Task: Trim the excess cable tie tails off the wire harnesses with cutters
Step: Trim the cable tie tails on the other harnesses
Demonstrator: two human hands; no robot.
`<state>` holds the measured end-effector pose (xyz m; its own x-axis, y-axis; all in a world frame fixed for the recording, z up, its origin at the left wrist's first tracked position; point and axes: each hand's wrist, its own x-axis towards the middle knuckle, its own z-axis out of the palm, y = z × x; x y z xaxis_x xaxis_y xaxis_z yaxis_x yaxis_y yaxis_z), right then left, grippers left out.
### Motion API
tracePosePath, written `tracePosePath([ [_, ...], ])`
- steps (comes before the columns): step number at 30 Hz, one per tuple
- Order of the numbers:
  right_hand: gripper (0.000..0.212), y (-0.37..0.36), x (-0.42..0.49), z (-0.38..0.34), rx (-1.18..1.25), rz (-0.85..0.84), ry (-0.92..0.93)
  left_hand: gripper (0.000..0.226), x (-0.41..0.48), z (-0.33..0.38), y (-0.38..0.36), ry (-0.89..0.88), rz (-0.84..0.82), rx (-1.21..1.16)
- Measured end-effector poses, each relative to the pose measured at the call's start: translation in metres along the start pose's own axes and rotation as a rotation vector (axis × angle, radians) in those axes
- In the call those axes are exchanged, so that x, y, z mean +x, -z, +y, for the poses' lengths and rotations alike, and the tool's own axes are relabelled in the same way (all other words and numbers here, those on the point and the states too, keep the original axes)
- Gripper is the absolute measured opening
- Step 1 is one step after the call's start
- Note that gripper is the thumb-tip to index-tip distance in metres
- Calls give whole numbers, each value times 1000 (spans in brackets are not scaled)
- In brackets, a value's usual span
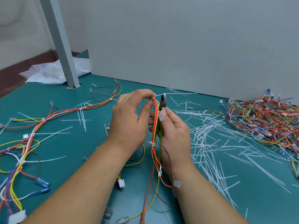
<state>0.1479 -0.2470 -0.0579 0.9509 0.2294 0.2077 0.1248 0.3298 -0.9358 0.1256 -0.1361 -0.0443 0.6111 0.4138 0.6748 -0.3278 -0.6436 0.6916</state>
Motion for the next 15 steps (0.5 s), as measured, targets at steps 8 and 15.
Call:
tracePosePath([
  [8, 26, -2, -1, 0, 41, -32, 46, 13, -1, 2, 3, -38, -71, 73],
  [15, 27, -2, 0, -2, 44, -98, 76, 14, 0, 4, 4, -14, -89, 104],
])
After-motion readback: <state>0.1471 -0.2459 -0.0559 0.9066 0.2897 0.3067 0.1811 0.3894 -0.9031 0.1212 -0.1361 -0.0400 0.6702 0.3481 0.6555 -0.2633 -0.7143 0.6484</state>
